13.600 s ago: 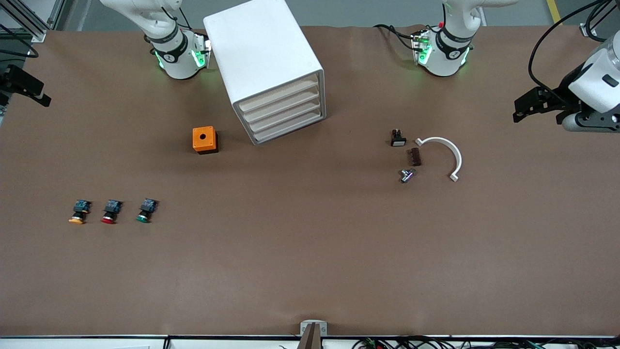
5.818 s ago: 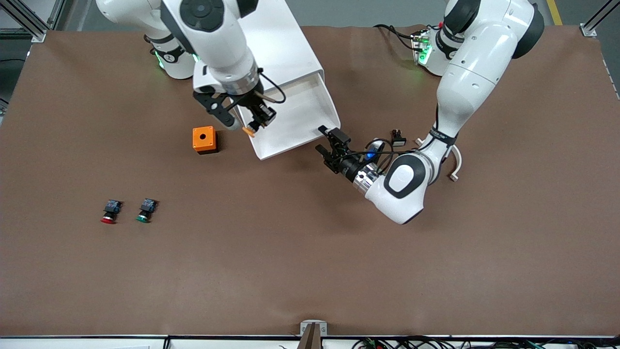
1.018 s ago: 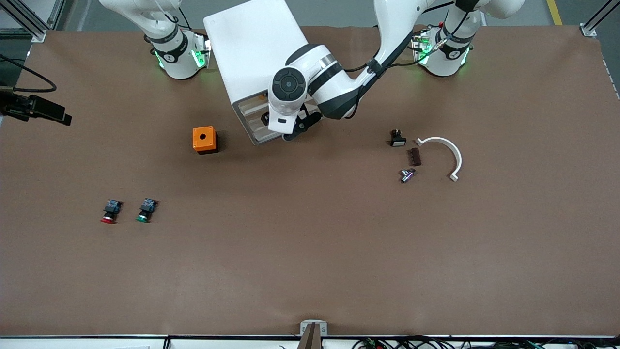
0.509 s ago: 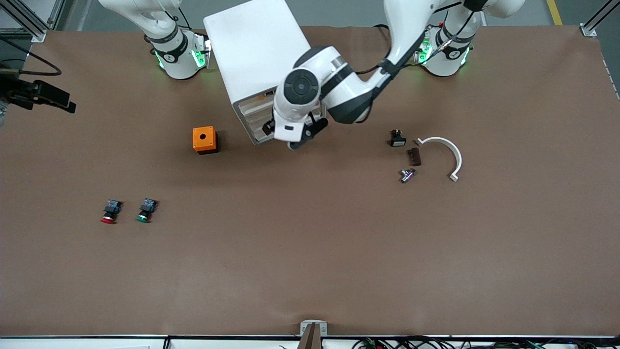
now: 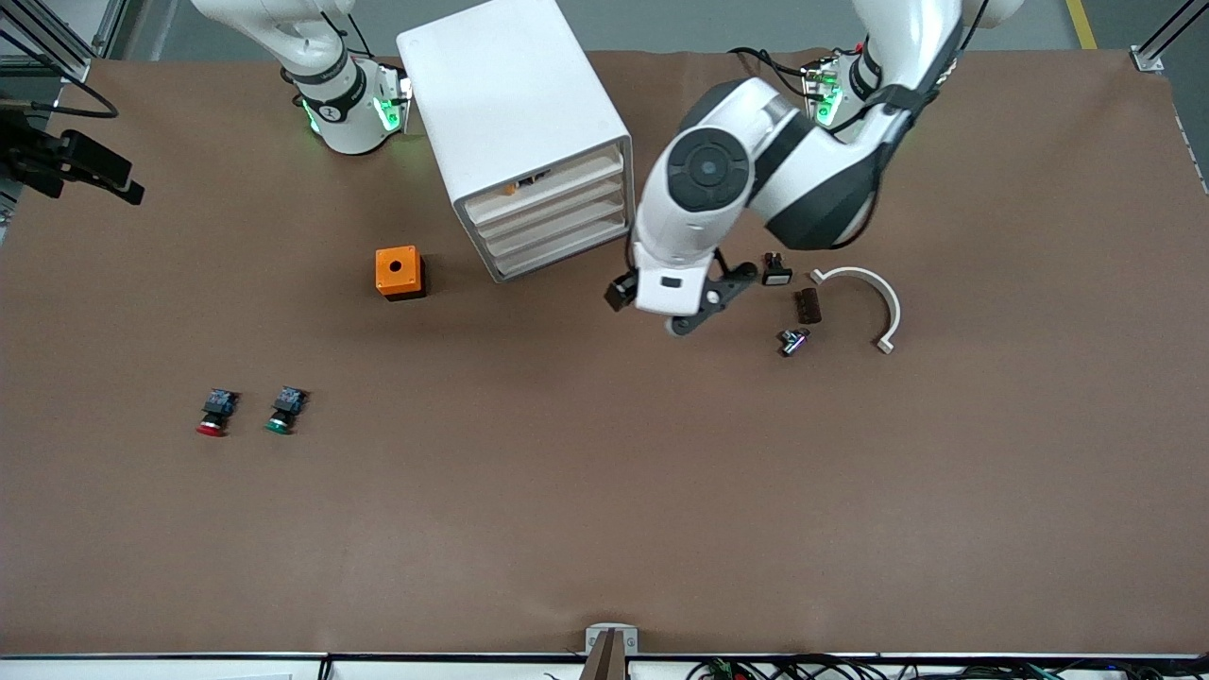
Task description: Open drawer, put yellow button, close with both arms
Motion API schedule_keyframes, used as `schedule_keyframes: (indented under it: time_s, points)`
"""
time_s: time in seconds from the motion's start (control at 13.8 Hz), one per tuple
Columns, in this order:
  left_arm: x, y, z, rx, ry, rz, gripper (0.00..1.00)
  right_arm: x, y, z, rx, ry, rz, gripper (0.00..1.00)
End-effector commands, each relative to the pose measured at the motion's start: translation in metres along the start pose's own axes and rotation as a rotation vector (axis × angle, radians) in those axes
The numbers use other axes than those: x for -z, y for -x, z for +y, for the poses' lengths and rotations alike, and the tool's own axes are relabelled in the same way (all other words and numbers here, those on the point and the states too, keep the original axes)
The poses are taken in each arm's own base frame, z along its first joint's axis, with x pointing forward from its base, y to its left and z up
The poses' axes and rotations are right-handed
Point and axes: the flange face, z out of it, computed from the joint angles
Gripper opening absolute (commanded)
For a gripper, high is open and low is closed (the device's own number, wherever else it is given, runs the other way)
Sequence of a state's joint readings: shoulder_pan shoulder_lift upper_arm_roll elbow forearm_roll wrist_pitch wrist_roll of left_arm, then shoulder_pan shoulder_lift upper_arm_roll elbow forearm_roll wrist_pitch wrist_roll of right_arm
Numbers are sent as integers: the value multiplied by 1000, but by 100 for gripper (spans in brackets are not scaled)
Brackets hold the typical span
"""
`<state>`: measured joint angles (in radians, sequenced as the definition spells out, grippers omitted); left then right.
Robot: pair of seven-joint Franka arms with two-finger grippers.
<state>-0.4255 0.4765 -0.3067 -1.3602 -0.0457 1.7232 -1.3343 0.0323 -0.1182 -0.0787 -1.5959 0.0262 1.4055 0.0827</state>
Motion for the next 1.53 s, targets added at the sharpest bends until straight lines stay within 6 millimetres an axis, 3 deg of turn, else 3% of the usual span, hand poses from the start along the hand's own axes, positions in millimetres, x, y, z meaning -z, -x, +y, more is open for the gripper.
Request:
schedule_keyframes:
  time_s: [0.0, 0.44, 0.58, 0.73, 0.95, 1.24, 1.31, 1.45]
  points:
    - [26, -34, -34, -98, -46, -2, 100, 6, 8, 3, -14, 3, 28, 100]
    - [112, -115, -151, -363, -137, -73, 100, 9, 10, -5, 16, 9, 45, 100]
    - [131, -118, -181, -418, -163, -93, 100, 9, 12, -7, 24, 13, 45, 100]
    - [150, -134, -228, -441, -162, -82, 100, 10, 12, -7, 28, 27, 48, 100]
    - [154, -149, -283, -535, -151, -98, 100, 9, 12, -8, 30, 26, 48, 100]
    - [145, -161, -330, -573, -94, -12, 100, 9, 11, -8, 29, 21, 55, 100]
    - [138, -161, -337, -587, -76, 23, 100, 9, 10, -7, 29, 21, 57, 100]
    - [129, -173, -334, -586, -46, 107, 100, 9, 9, -4, 56, 18, 58, 100]
